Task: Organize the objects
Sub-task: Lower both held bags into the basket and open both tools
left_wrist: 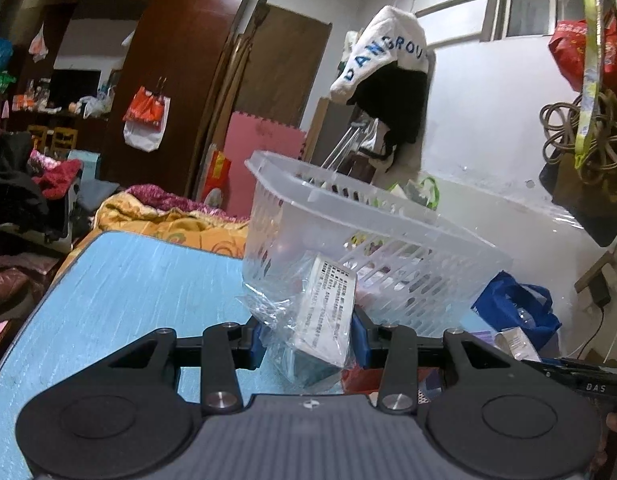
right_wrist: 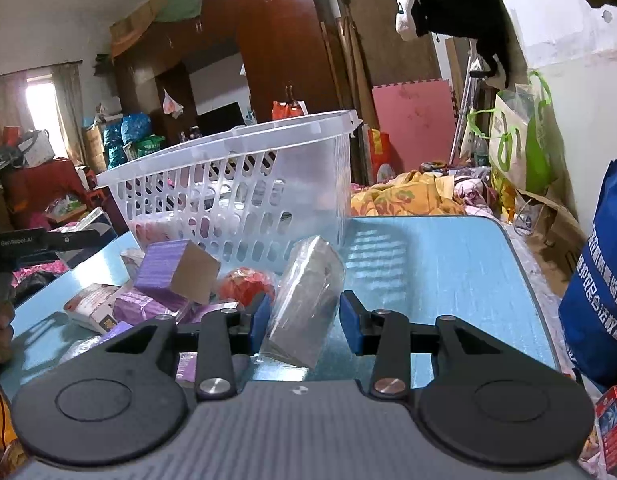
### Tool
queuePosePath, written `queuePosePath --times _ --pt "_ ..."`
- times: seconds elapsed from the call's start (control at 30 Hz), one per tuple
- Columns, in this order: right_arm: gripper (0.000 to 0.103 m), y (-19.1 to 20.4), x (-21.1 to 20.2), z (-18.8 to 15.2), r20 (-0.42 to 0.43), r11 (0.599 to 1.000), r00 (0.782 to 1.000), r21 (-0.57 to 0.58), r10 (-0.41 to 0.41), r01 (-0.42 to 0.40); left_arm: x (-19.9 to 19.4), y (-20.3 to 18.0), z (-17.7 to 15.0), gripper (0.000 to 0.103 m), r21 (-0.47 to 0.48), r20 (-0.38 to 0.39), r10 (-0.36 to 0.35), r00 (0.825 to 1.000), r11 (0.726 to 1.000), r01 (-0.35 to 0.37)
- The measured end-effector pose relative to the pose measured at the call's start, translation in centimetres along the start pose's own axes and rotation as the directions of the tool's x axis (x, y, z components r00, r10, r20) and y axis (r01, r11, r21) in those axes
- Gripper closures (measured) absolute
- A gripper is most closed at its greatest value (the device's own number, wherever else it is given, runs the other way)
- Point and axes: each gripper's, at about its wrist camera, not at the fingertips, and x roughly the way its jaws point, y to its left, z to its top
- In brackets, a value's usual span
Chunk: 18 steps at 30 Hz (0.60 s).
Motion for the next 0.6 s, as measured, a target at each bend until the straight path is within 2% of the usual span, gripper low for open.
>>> queuePosePath --times 0.1,0.2,0.37,0.5,0.6 --pt "0.06 0.0 -0.8 0.0 0.04 1.0 0.999 -0.002 0.012 -0.012 -1.1 -0.6 0.1 0.058 0.023 0.043 -0.011 0.999 1.0 0.01" --pt "0.06 0.6 -2.0 0.8 0.059 1.0 0.998 0.006 0.015 -0.015 -3.0 -1.7 0.7 0.058 0.008 0.068 -0.035 0.997 0.999 0.034" --pt "0.06 4.5 -4.3 5.7 0.144 0.995 0.989 -0.104 0.026 -0.011 -4.7 -4.9 5.1 0.058 0.074 0.134 -0.06 0.989 0.996 0.051" --pt "0.06 7.8 -2.2 11.2 0.158 0.974 0.987 -0.224 0.008 0.028 -0.9 -7.0 10.1 0.058 0.07 0.083 -0.063 0.995 0.996 0.057" --pt "0.06 8.2 2.1 13.9 0.09 0.97 0.995 -0.238 -0.03 0.051 3.1 -7.5 12.0 0.058 0.04 0.002 -0.023 1.0 0.999 0.023"
